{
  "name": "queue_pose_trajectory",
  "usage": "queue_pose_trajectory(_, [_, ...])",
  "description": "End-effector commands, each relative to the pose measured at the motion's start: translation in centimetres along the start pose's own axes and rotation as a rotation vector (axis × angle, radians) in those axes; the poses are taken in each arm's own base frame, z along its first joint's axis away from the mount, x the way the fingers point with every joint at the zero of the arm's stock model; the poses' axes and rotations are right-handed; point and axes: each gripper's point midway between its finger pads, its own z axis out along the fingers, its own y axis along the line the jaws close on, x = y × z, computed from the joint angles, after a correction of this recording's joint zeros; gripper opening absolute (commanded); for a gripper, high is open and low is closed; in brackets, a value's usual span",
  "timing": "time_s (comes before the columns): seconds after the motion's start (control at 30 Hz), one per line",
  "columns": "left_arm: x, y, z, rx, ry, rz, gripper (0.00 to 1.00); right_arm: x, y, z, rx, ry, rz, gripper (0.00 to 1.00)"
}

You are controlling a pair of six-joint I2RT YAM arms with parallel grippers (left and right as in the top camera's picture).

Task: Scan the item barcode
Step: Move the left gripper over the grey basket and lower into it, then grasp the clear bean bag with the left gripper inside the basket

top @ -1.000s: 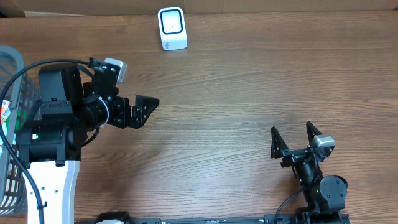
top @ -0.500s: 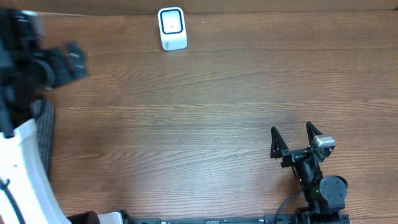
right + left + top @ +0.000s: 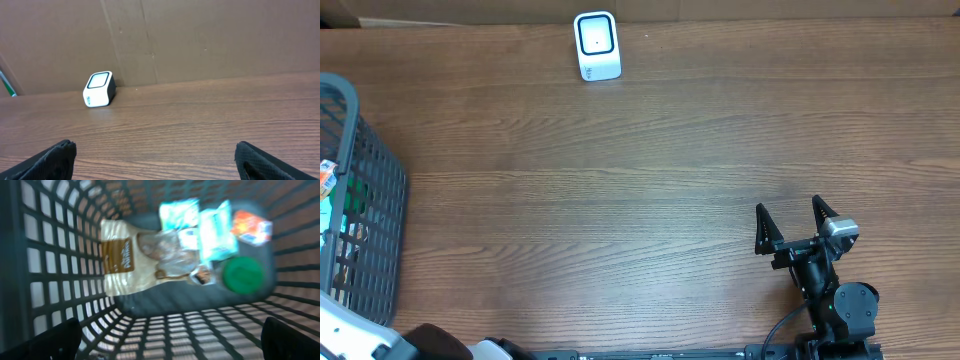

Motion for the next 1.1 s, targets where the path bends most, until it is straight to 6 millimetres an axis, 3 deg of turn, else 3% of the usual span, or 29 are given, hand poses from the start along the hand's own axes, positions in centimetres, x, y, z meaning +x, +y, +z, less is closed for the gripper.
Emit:
queue_pose_trajectory(0.0, [0.7,1.3,3.1,-0.048,0.039,0.060,0.99,0.2,0.0,0.0,0.000,-0.001,0.002,1.00])
queue_pose_trajectory(0.2, [0.0,1.3,7.0,-0.051,0.023,0.256,1.00,0.2,0.0,0.0,0.000,-0.001,0.003,1.00])
queue_pose_trajectory(0.27, [0.4,1.4,8.4,-0.065,0.061,0.379,1.00,0.2,0.0,0.0,0.000,-0.001,0.003,1.00])
queue_pose_trajectory(0.33, [0.6,1.1,10.5,-0.070,0.100,0.405,1.00,0.2,0.0,0.0,0.000,-0.001,0.003,1.00])
queue_pose_trajectory(0.6, [2.8,-0.3,16.0,-0.027,0.262,0.623,1.00,0.2,0.0,0.0,0.000,-0.001,0.003,1.00])
queue_pose_trajectory(0.77, [3.4,-0.2,18.0,-0.040,0.310,0.694,0.98,0.2,0.0,0.0,0.000,-0.001,0.003,1.00])
queue_pose_trajectory(1.07, [2.8,0.4,19.8,-0.077,0.311,0.749,0.97,0.2,0.0,0.0,0.000,-0.001,0.003,1.00])
